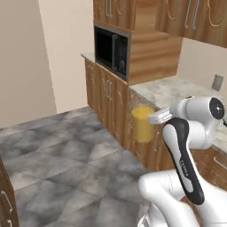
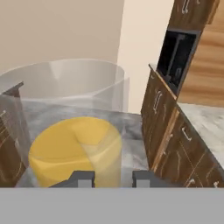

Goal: Place the pitcher and cup on the dining counter for serving.

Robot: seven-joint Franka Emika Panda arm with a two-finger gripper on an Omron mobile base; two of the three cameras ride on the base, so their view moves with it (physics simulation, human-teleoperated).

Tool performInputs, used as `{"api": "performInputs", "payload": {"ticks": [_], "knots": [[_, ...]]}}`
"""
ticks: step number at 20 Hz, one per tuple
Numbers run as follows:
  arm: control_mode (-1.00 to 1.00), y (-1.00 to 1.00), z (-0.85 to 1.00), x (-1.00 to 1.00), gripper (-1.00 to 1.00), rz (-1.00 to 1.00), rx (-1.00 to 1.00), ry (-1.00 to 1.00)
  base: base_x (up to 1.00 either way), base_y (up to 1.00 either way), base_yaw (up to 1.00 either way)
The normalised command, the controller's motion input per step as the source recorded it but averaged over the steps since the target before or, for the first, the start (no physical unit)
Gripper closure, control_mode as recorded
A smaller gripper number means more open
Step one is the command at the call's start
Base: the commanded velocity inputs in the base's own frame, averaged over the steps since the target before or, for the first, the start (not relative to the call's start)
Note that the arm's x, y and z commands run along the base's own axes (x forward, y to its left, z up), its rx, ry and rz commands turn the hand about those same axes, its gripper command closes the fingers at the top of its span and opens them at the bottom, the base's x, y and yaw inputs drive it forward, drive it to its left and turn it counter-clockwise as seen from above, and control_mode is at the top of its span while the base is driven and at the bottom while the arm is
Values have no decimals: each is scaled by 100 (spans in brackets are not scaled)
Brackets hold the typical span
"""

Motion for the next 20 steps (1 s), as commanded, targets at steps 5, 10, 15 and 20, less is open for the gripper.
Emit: {"api": "performInputs", "payload": {"ticks": [5,10,15,20], "knots": [[100,0,0,0,100,0,0,0,70,51,59],[100,0,0,0,100,0,0,0,100,-10,18],[100,0,0,0,100,0,0,0,100,-18,17],[100,0,0,0,100,0,0,0,100,-9,19]]}}
